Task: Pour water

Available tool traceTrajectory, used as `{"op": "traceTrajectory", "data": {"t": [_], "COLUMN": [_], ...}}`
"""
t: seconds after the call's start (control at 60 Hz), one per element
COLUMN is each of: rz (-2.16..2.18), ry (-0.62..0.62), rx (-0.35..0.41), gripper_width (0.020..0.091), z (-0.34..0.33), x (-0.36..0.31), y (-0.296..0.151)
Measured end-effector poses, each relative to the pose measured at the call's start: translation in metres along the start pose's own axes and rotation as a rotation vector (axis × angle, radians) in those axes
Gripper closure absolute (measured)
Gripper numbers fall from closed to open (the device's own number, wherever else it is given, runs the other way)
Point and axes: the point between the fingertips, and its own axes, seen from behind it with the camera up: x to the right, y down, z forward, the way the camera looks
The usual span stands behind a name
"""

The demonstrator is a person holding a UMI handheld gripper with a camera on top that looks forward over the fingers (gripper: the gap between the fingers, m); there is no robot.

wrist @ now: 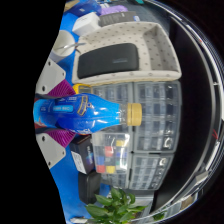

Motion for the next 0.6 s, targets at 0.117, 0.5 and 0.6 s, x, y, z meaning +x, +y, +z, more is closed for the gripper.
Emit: {"op": "traceTrajectory", "data": {"t": [0.117,0.5,0.6], "rz": [-0.003,0.007,-0.011], "ry": [-0.023,0.025,0.045], "rx": [0.046,0.042,-0.007], "gripper_width": [0.0704,0.0481,0.0447], "z": [0.001,-0.008,-0.022], "x": [-0.004,0.002,0.002], "y": [0.008,0.013,0.028]}}
